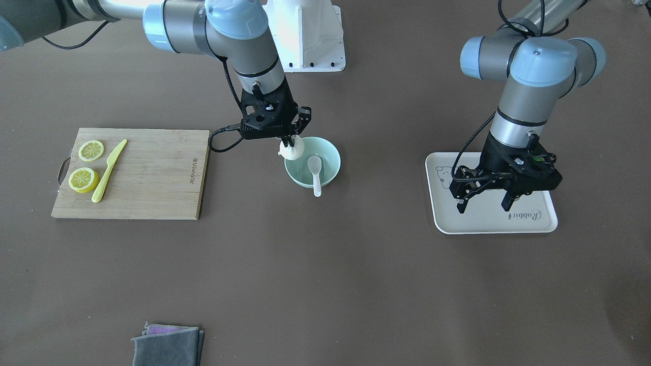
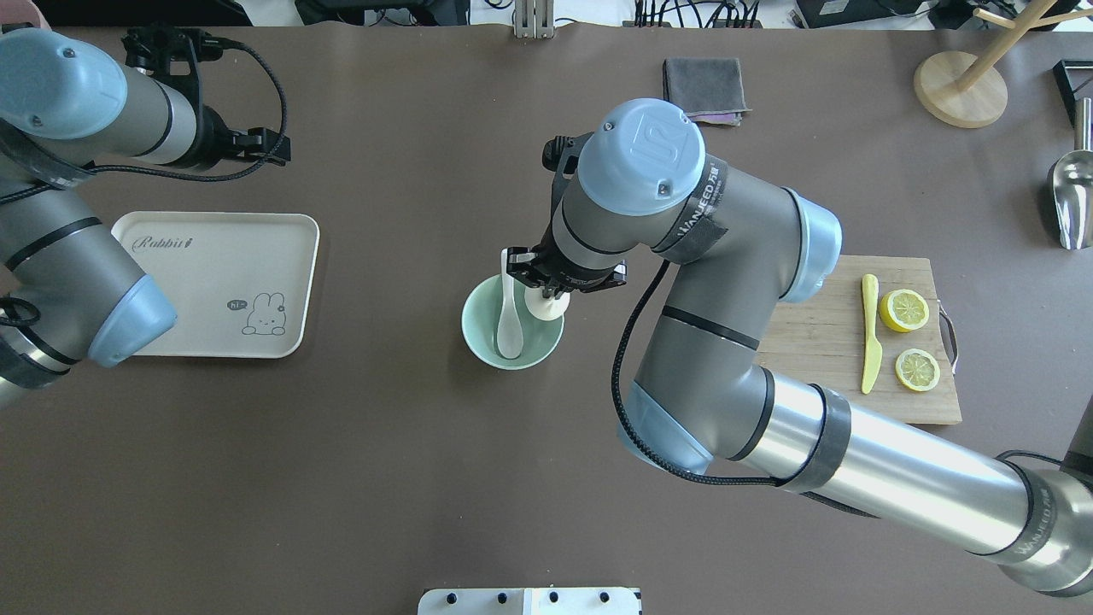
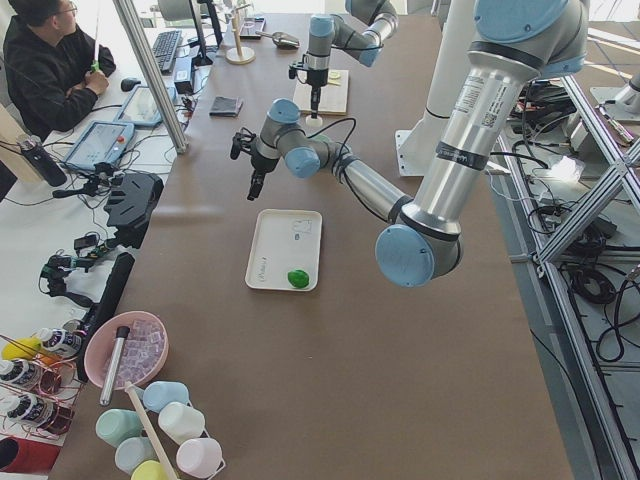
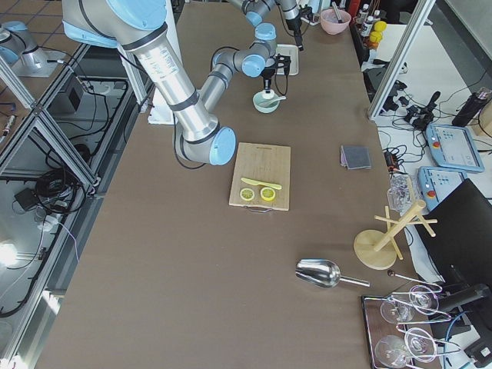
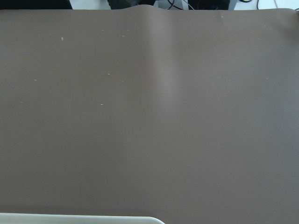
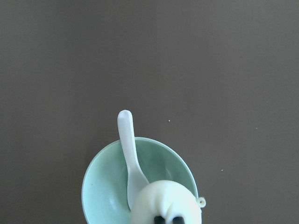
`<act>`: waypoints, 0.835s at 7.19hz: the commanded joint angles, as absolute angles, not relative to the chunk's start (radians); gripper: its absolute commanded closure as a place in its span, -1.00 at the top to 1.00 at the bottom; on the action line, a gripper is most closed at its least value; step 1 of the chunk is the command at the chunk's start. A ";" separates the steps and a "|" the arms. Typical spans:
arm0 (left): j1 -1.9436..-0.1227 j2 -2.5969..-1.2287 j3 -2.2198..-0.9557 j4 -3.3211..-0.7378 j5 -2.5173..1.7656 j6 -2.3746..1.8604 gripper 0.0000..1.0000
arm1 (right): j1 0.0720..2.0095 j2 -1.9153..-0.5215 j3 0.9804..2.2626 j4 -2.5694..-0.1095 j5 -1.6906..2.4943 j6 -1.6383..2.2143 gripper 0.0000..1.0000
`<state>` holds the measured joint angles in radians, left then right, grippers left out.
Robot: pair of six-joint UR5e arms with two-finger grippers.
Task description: Put spoon and bun in bowl
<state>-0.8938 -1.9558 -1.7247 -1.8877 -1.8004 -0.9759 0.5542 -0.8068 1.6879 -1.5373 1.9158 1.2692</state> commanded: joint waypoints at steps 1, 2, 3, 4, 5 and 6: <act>-0.905 -1.951 -1.732 -1.894 -1.813 -0.966 0.96 | 0.522 -0.788 1.611 -1.455 1.898 1.279 -1.00; -0.907 -1.953 -1.730 -1.894 -1.813 -0.950 0.96 | 0.519 -0.788 1.600 -1.428 1.898 1.307 -0.69; -0.907 -1.953 -1.727 -1.894 -1.813 -0.937 0.96 | 0.520 -0.788 1.600 -1.428 1.898 1.331 0.54; -0.907 -1.954 -1.727 -1.894 -1.815 -0.937 0.96 | 0.520 -0.784 1.600 -1.427 1.898 1.336 0.99; -0.905 -1.953 -1.729 -1.894 -1.827 -0.928 0.96 | 0.528 -0.784 1.609 -1.430 1.904 1.336 1.00; -0.910 -1.950 -1.727 -1.884 -1.904 -0.920 0.96 | 0.549 -0.785 1.646 -1.455 1.925 1.336 1.00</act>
